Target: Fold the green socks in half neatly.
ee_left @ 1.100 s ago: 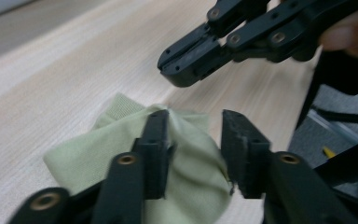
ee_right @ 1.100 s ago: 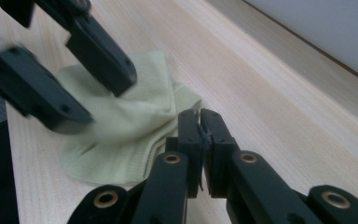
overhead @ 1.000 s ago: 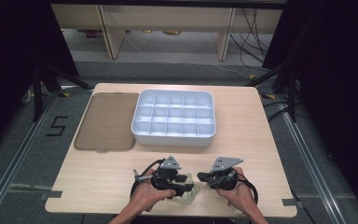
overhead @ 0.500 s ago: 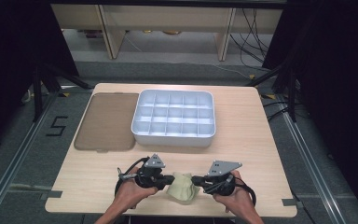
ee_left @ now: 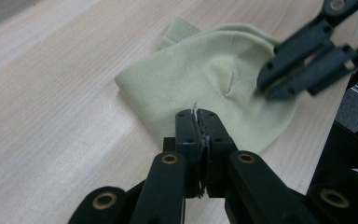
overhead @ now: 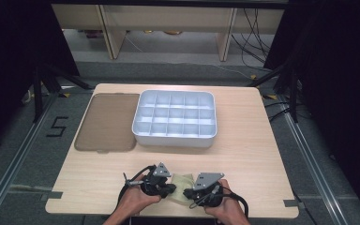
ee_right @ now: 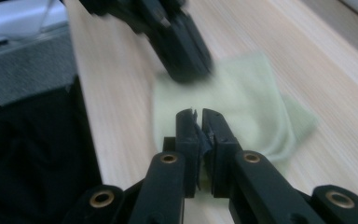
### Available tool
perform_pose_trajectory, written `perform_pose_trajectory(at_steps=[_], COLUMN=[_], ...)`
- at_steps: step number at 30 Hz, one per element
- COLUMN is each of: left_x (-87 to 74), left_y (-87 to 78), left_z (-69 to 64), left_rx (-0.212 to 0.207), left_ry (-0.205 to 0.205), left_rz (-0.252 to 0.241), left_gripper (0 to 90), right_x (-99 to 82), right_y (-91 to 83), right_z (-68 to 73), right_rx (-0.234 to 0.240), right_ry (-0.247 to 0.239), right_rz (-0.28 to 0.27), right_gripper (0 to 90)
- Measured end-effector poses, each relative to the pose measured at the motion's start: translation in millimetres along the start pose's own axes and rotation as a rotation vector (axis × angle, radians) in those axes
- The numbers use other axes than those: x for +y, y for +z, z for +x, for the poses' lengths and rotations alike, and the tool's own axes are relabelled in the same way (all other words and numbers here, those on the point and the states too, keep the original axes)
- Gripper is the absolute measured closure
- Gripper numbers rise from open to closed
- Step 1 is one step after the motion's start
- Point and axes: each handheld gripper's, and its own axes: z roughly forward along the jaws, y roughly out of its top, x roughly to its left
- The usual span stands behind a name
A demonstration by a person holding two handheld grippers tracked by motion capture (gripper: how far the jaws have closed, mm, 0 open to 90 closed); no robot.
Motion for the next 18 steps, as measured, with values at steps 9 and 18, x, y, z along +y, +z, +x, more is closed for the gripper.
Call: perform_pose_trajectory(at_steps=[9,18], left_x=[-5.1,0.3], left_y=[-1.4,-3.5], left_z=[-10.9,-13.9], left_rx=[-0.013,-0.003], left_ry=[0.002,-0.027], left_rz=[-0.005,-0.061], left_gripper=[86.7,86.8], right_x=[-18.4,-11.0], right_y=[-15.4,-22.2], right_z=[-17.0,-9.8], right_rx=[-0.045,-0.018], right_ry=[0.073,0.062], right_rz=[-0.009,-0.032], right_gripper=[86.2,86.2])
